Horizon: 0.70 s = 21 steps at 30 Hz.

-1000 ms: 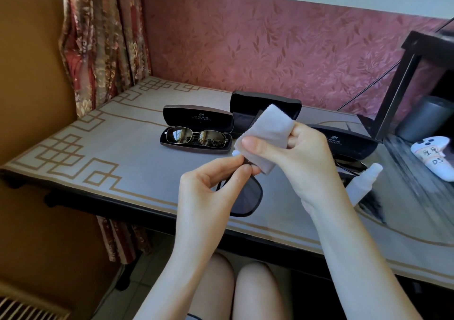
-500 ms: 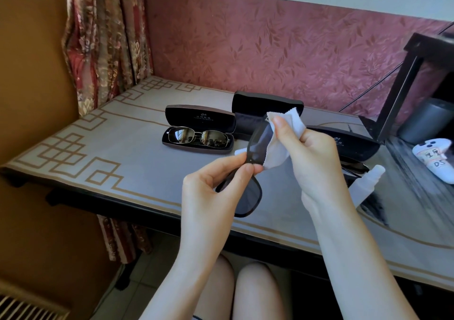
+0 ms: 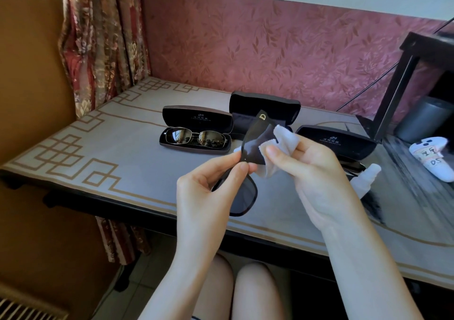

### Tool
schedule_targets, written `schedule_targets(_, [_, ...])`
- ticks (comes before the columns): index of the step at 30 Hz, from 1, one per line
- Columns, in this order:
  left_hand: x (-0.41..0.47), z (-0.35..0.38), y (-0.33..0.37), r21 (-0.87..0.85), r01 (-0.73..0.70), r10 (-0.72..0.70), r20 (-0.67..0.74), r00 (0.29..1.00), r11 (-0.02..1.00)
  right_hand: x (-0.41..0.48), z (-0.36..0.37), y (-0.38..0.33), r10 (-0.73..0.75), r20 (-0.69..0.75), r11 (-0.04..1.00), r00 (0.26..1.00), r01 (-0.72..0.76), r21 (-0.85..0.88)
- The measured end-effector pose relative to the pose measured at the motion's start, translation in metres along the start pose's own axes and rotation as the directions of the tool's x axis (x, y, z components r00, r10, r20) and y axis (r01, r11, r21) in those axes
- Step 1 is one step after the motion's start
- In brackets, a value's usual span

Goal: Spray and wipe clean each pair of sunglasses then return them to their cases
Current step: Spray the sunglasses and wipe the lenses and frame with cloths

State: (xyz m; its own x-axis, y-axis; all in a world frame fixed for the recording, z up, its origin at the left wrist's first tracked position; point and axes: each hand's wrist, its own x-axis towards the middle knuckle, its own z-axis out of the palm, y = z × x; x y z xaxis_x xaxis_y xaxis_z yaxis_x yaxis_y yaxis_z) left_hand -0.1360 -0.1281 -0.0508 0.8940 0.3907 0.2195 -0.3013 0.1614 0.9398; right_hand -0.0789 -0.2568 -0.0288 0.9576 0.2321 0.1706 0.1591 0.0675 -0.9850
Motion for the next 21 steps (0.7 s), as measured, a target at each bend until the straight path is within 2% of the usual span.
schedule_targets(5, [0.001, 0.0, 0.001, 0.017, 0.014, -0.014, 0.001, 1.0, 1.0, -0.005, 0.004, 0.006, -0.01, -0.005, 0.999, 1.0, 0.01, 0.036])
schedule_targets(13, [0.002, -0.005, 0.002, 0.016, 0.004, -0.004, 0.041, 0.999, 1.0, -0.006, -0.011, 0.001, -0.004, 0.042, 0.998, 0.999, 0.006, -0.063])
schedule_targets(18, [0.001, -0.006, 0.004, 0.07, -0.023, 0.015, 0.104, 0.994, 0.997, 0.001, -0.015, -0.002, 0.001, -0.076, 0.999, 0.997, -0.005, -0.046])
schedule_targets(21, [0.003, -0.006, 0.008, 0.083, -0.027, 0.017, 0.127, 0.992, 0.996, 0.009, -0.014, -0.006, -0.008, -0.096, 0.999, 0.995, 0.004, -0.049])
